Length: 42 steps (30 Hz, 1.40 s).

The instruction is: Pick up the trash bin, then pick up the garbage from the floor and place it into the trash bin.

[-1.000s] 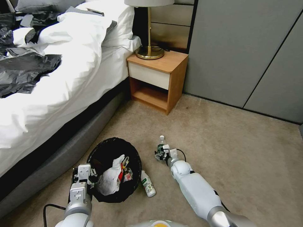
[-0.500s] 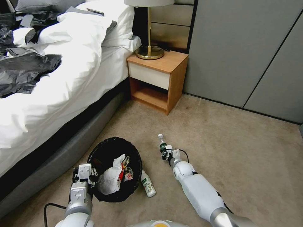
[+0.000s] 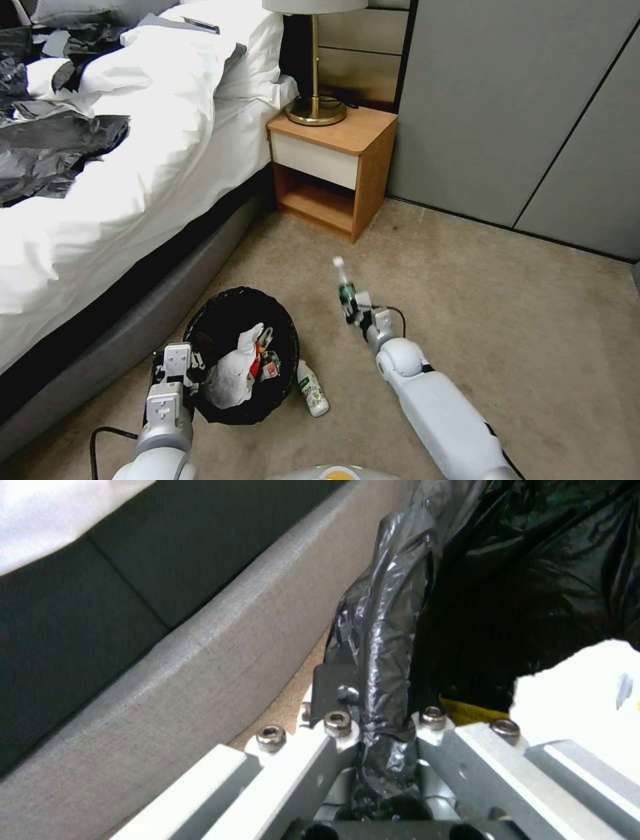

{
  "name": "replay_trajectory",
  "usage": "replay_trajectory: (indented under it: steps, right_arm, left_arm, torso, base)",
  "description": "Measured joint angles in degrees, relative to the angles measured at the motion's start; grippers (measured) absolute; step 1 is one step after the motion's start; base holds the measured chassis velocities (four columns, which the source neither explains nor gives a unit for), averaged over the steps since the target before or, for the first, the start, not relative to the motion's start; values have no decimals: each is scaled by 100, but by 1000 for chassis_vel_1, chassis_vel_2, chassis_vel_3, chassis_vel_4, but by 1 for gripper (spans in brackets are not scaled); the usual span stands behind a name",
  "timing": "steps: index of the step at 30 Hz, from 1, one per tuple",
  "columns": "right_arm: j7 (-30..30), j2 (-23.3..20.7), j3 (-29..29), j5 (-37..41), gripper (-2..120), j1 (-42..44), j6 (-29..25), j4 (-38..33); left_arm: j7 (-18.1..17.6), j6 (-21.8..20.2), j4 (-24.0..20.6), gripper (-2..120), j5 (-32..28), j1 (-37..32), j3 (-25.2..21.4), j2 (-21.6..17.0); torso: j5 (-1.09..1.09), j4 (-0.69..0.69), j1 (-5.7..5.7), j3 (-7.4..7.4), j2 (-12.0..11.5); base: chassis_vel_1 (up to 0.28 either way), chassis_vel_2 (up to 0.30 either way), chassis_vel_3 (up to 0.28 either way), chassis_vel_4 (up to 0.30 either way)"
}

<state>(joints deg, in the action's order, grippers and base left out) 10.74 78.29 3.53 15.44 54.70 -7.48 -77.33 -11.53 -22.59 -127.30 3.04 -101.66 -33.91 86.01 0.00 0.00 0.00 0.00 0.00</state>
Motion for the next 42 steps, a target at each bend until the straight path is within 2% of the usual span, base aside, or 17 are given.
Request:
replay_trajectory:
  steps: [3,5,7,9,11,13,14,18,22,33,34,36,38,39,40,41,42]
  right_arm:
    - [772,-252,-140,-158,28,265,-549,-1199]
    - [847,-284,-169,-168,28,299,-573,-1340]
    - [1241,-486,-359,-304,28,475,-652,-2119]
    - [1342,-565,-442,-377,28,522,-663,-2330]
    - [1471,-887,-741,-516,28,610,-664,-2816]
    - [1476,-978,-811,-526,28,621,-661,-2883]
    - [1475,-1262,-1020,-535,28,646,-632,-3036]
    - [1451,-1578,-1314,-566,28,647,-586,-3044]
    - [1438,-1627,-1459,-594,28,590,-551,-2810]
    - [1334,-1366,-1596,-609,29,460,-339,-2313]
    - [1307,-1304,-1610,-610,35,438,-308,-2270]
    - [1295,-1259,-1617,-610,38,419,-297,-2238]
    - [1283,-1195,-1633,-612,48,386,-281,-2186]
    - [1281,-1187,-1634,-613,48,382,-277,-2180]
    - [1271,-1140,-1650,-612,57,365,-254,-2159]
    - [1271,-1140,-1650,-612,57,365,-254,-2159]
    - [1267,-1124,-1657,-610,61,361,-244,-2158]
  left_arm:
    - [4,-2,8,0,-4,6,32,-2]
    - [4,-2,6,0,-5,6,32,-3]
    - [6,-2,-12,0,-27,-1,29,-17]
    - [6,-2,-18,0,-34,-6,25,-26]
    - [7,-2,-33,0,-46,-13,27,-37]
    - [8,-2,-35,0,-46,-13,32,-37]
    - [7,-2,-42,0,-44,-10,55,-32]
    - [9,-1,-46,0,-30,-2,110,-20]
    - [9,7,-53,0,1,-10,157,-15]
    - [12,16,-71,0,36,-16,219,13]
    - [12,19,-71,0,44,-16,228,18]
    - [13,22,-72,0,53,-18,236,23]
    - [13,30,-71,0,65,-24,246,30]
    - [13,32,-71,0,67,-24,247,31]
    - [13,38,-66,0,79,-26,253,42]
    - [13,38,-66,0,79,-26,253,42]
    - [14,40,-61,0,83,-25,254,45]
  torso:
    - [0,1,0,0,0]
    - [0,0,0,0,0]
    - [0,0,0,0,0]
    - [0,0,1,0,0]
    - [0,1,1,0,0]
    - [1,0,0,0,0]
    - [-1,0,0,0,0]
    - [-1,0,0,0,0]
    - [0,0,0,0,0]
    - [0,1,0,0,0]
    - [-1,1,0,0,0]
    - [0,1,0,0,0]
    - [-1,0,0,0,0]
    - [-1,1,0,0,0]
    - [-1,1,1,0,0]
    - [-1,1,1,0,0]
    - [-1,0,0,0,0]
  base:
    - [0,0,0,0]
    - [0,0,0,0]
    - [0,0,0,0]
    - [0,0,0,0]
    - [0,0,0,0]
    - [0,0,0,0]
    - [0,0,0,0]
    - [0,0,0,0]
    - [0,0,0,0]
    - [0,0,0,0]
    - [0,0,0,0]
    - [0,0,0,0]
    - [0,0,0,0]
    - [0,0,0,0]
    - [0,0,0,0]
    - [0,0,0,0]
    - [0,0,0,0]
